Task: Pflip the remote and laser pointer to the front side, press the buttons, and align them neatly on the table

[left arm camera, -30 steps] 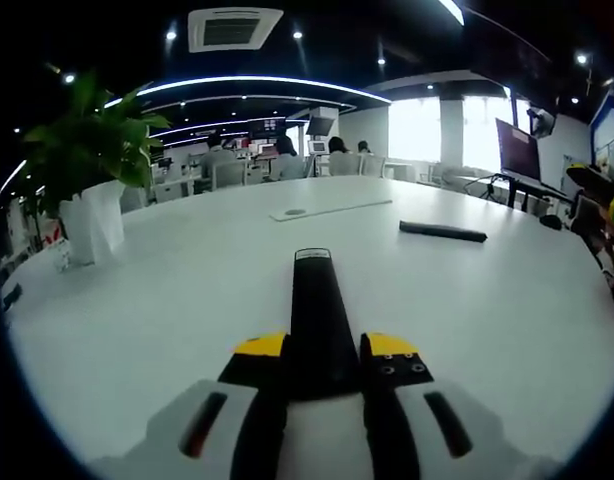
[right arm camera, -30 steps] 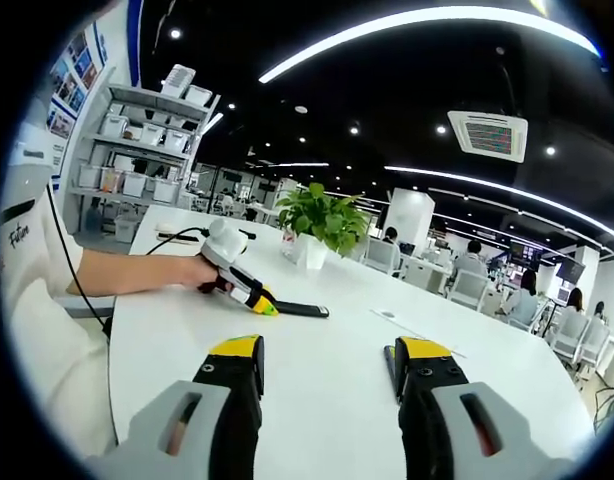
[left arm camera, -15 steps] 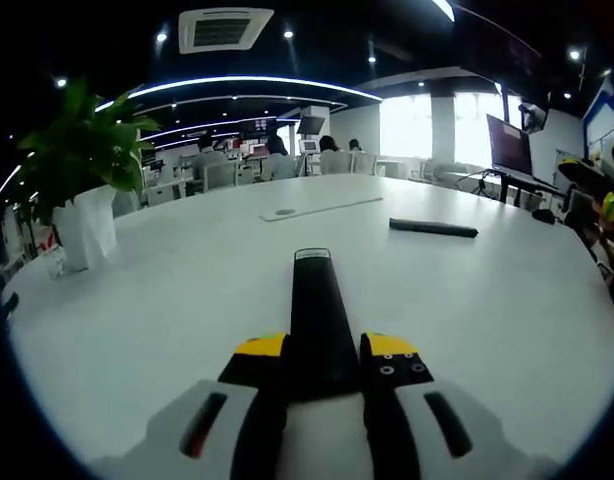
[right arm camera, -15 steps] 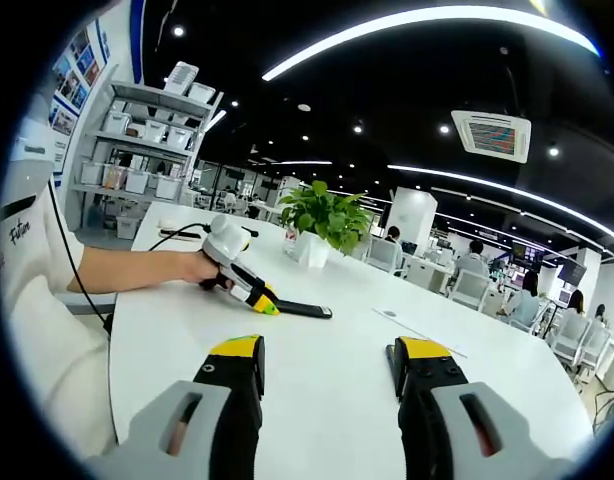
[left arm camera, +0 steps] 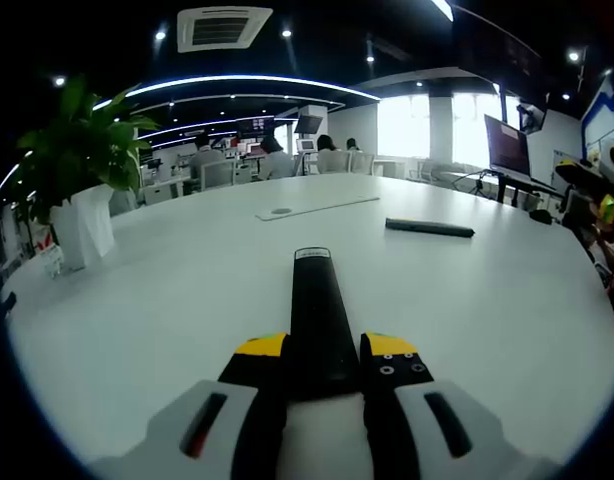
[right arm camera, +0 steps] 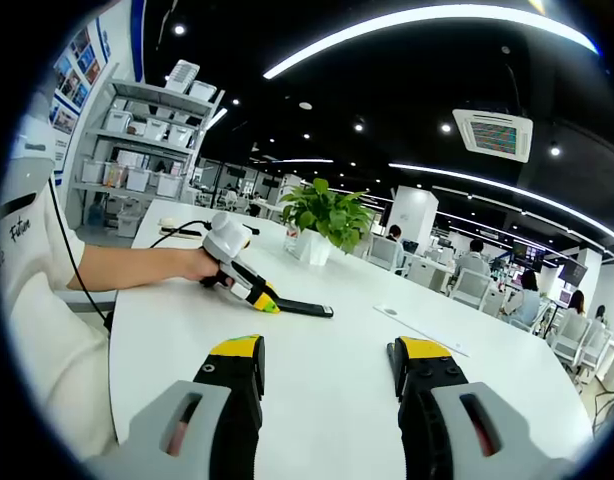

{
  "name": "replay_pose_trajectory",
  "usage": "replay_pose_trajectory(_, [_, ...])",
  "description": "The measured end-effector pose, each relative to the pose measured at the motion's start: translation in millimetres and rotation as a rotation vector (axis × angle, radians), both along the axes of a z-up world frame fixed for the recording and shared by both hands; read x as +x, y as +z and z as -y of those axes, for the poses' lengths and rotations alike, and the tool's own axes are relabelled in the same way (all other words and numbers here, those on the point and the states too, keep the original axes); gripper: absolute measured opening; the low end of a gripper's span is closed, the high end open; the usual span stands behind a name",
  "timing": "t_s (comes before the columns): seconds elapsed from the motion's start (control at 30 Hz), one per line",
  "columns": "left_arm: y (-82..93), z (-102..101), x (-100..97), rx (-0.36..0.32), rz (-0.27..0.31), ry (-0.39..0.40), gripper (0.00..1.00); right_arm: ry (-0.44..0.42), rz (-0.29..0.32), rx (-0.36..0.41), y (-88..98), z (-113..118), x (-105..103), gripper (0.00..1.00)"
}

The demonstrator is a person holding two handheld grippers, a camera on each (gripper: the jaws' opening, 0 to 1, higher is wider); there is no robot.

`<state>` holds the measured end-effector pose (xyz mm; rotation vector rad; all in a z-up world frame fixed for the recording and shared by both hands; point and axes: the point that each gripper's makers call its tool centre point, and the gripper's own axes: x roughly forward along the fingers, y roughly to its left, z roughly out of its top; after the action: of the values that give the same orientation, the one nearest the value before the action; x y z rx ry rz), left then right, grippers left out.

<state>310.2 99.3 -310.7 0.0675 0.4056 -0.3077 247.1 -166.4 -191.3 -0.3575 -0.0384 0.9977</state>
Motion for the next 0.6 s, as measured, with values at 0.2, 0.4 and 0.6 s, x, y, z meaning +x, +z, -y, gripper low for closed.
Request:
replay_pose_trajectory(0.2, [0.2,3.7,-1.3,-0.002,0.000,-0.014,0.30,0.004,0.000,-0.007,-1.3,-1.3,-0.6,0.54])
replay_pose_trajectory(0.4, [0.4,6.8,-3.4,-0.001,-0.002,-0.025,0.30,0.008,0.001,-0.014,-2.3,-2.4,-1.6,0.54])
replay_pose_trajectory(0.6, [0.8,8.8,-3.9,0.001,-0.003,-0.034,0.30,0.007,0.005,-0.021,-3.0,-2.2,-1.8,0.54])
